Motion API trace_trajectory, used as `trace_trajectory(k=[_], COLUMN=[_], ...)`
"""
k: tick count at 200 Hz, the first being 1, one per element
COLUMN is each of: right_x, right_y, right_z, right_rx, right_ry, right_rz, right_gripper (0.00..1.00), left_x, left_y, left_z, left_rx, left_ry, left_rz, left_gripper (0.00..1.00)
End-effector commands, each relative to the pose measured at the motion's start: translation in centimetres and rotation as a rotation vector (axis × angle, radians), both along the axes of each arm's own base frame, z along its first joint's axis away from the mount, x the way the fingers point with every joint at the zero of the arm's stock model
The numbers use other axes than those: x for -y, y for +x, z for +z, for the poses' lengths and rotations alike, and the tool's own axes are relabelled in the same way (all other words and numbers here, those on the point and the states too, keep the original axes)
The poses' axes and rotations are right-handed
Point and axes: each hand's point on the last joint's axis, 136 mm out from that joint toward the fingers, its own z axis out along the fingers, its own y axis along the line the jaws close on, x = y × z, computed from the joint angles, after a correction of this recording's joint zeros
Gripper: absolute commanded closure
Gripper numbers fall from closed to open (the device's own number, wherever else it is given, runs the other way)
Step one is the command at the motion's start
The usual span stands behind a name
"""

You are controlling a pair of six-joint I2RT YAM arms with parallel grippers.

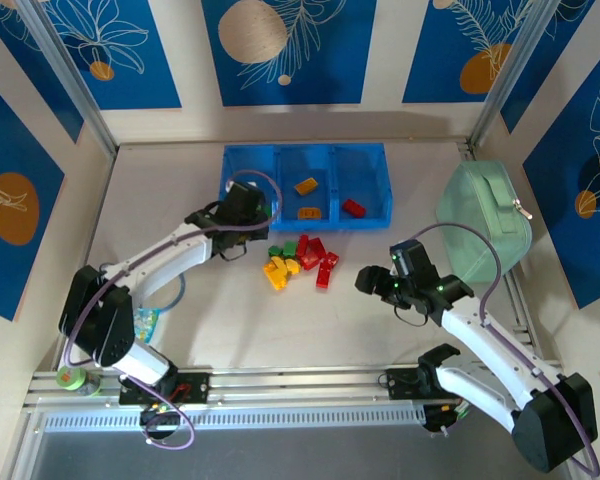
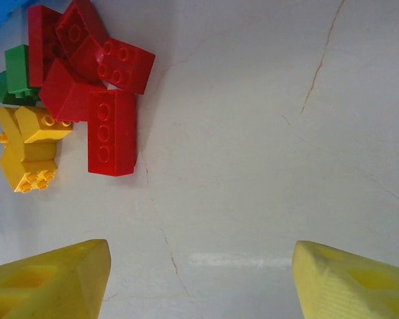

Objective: Sort the legos into containers by color

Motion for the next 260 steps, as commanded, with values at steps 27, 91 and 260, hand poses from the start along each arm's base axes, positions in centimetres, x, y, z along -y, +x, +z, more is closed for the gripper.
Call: trace_trajectory(k=[27, 91, 260], right_x=[-0.4, -0.6, -6.2], right_y=[0.1, -0.1, 0.3], right_z=[1.1, 1.5, 2.4], right_rx=[0.001, -0.004, 0.010], right_ry=[0.011, 0.015, -0.089], right_rz=[0.017, 0.025, 0.273], right_gripper=[0.27, 0.27, 0.26], left_x=[-1.0, -2.6, -2.7], left_y=[5.5, 10.5, -6.1], left_z=[0.7, -1.3, 1.8], left_rx=[-0.014, -0.073, 0.113], left_ry=[-0.030, -0.027, -0.081], left_rz=[0.000, 0.037, -0.120], left_gripper=[0.72, 0.69, 0.20])
